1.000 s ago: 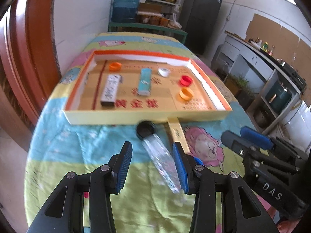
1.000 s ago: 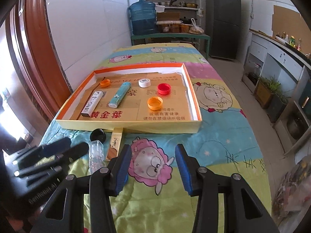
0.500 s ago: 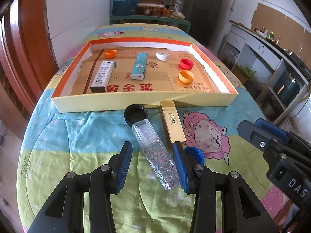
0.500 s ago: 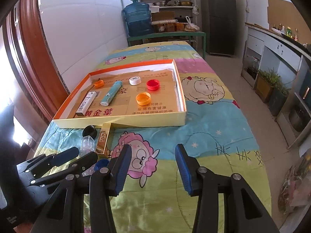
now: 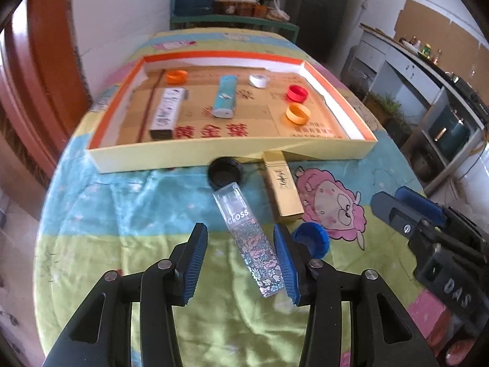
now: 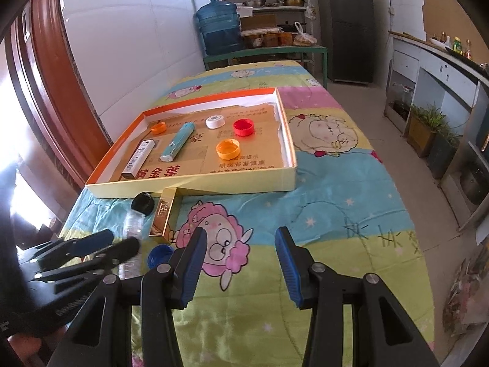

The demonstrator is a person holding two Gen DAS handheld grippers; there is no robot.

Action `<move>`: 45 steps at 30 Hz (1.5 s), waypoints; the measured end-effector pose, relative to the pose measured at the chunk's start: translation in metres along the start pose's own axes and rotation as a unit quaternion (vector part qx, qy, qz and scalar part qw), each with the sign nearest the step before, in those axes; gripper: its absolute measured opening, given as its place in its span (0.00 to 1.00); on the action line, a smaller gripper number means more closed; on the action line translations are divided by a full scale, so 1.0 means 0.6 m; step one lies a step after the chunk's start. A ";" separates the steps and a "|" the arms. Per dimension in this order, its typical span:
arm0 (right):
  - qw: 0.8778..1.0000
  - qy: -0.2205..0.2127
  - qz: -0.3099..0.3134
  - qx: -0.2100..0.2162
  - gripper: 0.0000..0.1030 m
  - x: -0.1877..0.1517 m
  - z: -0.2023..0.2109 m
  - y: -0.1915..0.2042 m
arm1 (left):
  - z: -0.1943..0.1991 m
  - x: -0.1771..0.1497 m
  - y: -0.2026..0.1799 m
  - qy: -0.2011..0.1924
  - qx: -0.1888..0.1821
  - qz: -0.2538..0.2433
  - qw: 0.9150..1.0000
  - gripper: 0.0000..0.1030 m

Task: Organize rigid objects
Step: 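Grasp the clear GLOSS bottle with the left gripper while the right gripper grasps the blue cap, then carry the GLOSS bottle with the left gripper while the right gripper carries the blue cap over the tray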

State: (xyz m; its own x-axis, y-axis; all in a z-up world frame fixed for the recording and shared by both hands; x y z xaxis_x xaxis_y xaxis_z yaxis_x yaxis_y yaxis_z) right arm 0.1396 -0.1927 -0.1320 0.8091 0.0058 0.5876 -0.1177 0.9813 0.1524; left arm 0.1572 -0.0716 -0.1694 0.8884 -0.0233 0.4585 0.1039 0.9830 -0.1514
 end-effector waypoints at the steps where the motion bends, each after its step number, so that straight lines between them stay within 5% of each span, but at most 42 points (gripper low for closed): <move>1: 1.000 0.000 0.002 0.000 0.45 -0.001 0.000 0.002 | -0.006 -0.001 -0.003 0.005 -0.007 0.004 1.000 0.46; 5: 1.000 0.004 0.003 -0.001 0.45 -0.006 -0.002 0.001 | -0.010 0.004 -0.005 -0.004 -0.011 0.012 1.000 0.44; 12: 1.000 0.012 0.002 0.008 0.45 -0.011 -0.011 0.007 | -0.003 0.001 -0.007 -0.011 -0.059 0.011 0.998 0.20; 28: 0.995 0.031 0.068 0.060 0.45 -0.041 -0.024 0.100 | 0.055 0.015 0.056 -0.069 -0.018 0.018 0.997 0.20; 38: 0.995 0.050 0.088 0.019 0.47 -0.044 -0.065 0.117 | 0.062 0.014 0.099 -0.073 -0.024 0.043 0.996 0.20; 41: 0.994 0.048 0.097 0.005 0.30 -0.044 -0.065 0.117 | 0.061 0.014 0.101 -0.072 -0.023 0.043 0.996 0.20; 45: 0.995 0.048 0.089 0.009 0.29 -0.043 -0.059 0.113 | 0.061 0.014 0.098 -0.072 -0.025 0.039 0.996 0.20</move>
State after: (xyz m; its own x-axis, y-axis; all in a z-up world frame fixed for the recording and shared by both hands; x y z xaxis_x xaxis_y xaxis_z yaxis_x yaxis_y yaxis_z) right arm 0.1310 -0.1197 -0.1649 0.8255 0.1983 0.5285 -0.2739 0.9594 0.0679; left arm 0.1546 -0.0071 -0.1425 0.8212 0.0825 0.5647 0.0629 0.9704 -0.2333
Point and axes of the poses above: each gripper's, at about its wrist camera, not at the fingertips, and z roughly against the way its jaws point, y to its left, x to its top, the point moved 10 cm from there along -z, roughly the way its jaws point, and after that the axes turned 6 degrees about y, right-handed, at the moved point
